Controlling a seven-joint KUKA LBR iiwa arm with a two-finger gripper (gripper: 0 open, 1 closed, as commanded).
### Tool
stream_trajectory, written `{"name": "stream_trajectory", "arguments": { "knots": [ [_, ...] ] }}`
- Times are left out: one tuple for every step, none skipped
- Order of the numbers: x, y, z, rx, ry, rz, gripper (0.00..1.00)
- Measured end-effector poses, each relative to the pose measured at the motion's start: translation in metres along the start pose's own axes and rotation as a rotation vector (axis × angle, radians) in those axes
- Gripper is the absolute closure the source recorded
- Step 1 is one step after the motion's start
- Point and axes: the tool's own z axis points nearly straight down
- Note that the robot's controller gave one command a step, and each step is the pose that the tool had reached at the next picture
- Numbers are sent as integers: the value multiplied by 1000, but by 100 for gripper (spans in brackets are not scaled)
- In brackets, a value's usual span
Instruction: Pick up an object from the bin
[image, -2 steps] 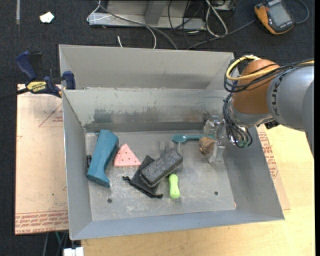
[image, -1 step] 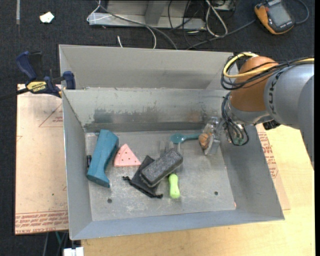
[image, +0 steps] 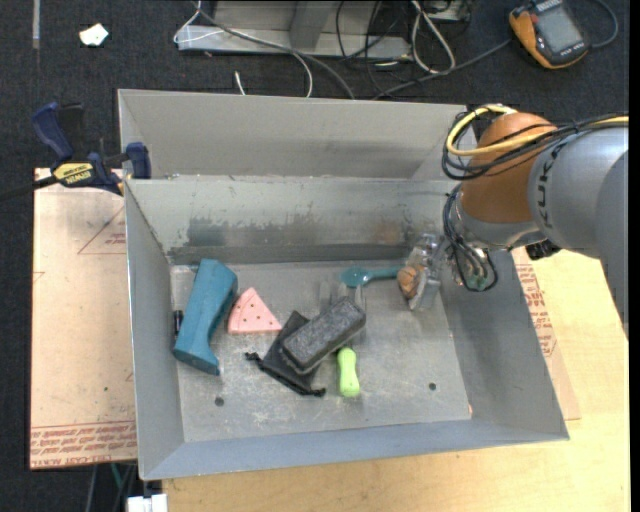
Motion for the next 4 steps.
{"name": "stream_trajectory", "arguments": {
  "knots": [
    [1,0,-9,-1,2,0,100],
    [-1,1,-19,-1,-2,-2,100],
    [0,1,-44,-1,0,-2,100],
    [-1,1,-76,-2,1,-3,100]
  ]
}}
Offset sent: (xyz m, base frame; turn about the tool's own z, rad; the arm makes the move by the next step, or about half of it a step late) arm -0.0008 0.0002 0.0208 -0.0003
